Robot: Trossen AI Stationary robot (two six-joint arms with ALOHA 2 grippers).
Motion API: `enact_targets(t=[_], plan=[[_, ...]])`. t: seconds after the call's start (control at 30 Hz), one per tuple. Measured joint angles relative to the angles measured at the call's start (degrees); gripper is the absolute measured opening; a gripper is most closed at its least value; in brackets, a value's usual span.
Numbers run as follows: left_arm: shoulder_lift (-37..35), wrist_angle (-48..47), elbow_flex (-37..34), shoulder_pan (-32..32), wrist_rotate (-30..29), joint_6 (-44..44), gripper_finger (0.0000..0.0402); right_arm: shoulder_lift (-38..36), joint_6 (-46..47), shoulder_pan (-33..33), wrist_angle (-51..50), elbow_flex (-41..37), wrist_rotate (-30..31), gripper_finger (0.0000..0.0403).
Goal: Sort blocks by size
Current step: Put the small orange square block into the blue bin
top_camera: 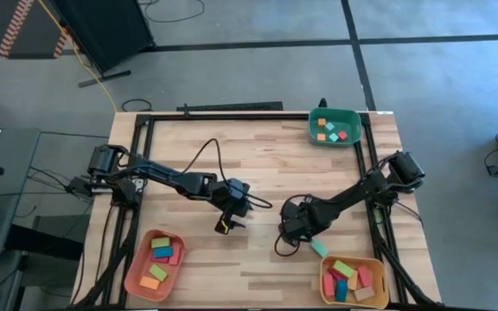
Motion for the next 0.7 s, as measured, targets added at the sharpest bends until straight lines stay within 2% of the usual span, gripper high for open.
enact_targets(t=[0.13,0.3,0.47,0.7], plan=[[0.0,0.2,0.0,0.0,0.0,0.0,0.0292,0.0,-0.2,0.0,0.0,0.0,0.0,0.0225],[0.0,0.3,0.0,0.0,0.0,0.2,0.0292,0.0,-1.4,0.0,-0.1,0.1,0.1,0.0162],[0.0,0.3,0.0,0.0,0.0,0.2,0.0292,-0.4,-3.0,-0.7,-3.1,1.2,0.5,0.0159],[0.0,0.1,0.0,0.0,0.0,0.2,0.0292,-7.4,-3.2,-5.5,-12.0,1.5,9.5,0.0167]])
